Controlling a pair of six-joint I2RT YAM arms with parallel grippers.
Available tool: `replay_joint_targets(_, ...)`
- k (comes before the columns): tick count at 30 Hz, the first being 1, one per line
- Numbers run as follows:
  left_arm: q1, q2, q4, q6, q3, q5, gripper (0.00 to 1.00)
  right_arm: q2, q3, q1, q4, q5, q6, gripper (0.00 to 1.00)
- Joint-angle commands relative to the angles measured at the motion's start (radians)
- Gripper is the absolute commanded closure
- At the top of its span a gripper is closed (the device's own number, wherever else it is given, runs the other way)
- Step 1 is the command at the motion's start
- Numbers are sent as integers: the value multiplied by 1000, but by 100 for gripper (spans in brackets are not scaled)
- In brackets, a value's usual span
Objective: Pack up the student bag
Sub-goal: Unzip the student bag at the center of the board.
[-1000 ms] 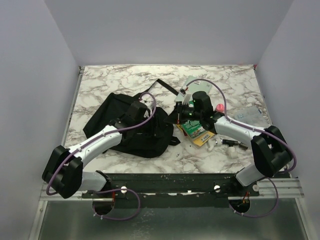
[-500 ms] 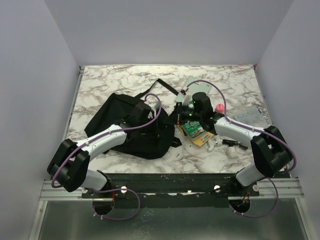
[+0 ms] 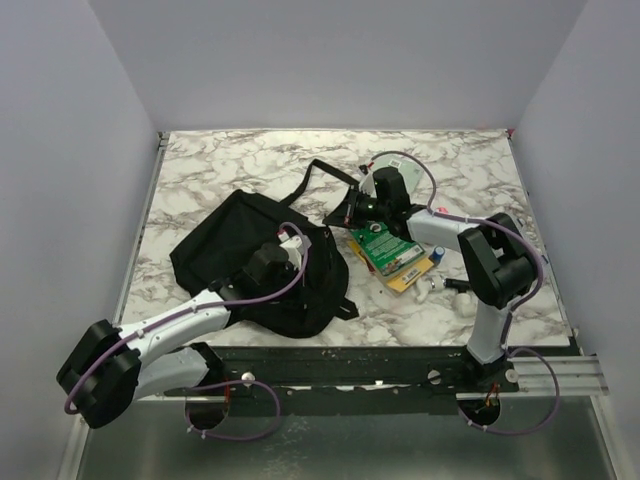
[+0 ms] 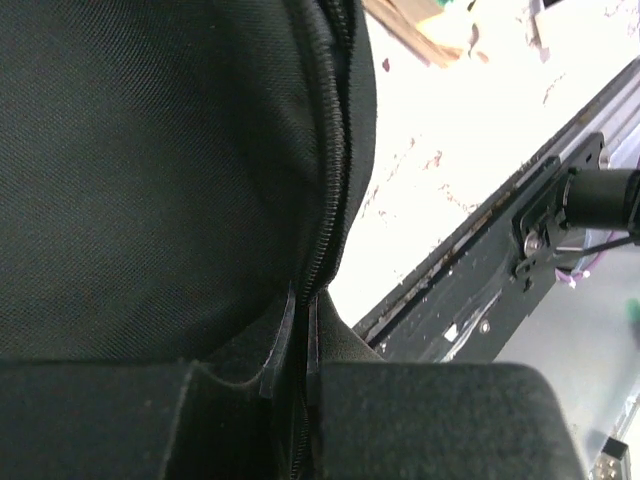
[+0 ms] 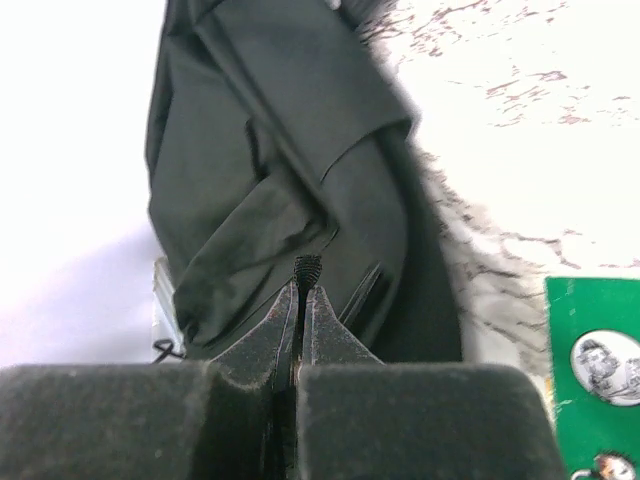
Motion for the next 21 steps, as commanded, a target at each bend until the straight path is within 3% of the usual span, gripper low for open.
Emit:
replay_joint_targets(1,-39,-56,-12,-51,-67,52,91,17,62,-15,116,-20,-18,99)
replay_joint_targets(6,-38,-60,-8,-56,-9,49,52,-56,4,-2,79,-30,-51,99)
replay_joint_targets(10,-29,22,-44,-32,112,-13,34,-108,-75,5,106,-53,-33,99)
replay_joint_targets(16,-8,190,-127,-5,286,-101,36,-155,-144,7,136,-71,-8,99)
replay_joint_targets(21,-7,303,-128,-1,327,-73,65,-155,-135,9,140,-87,0,99)
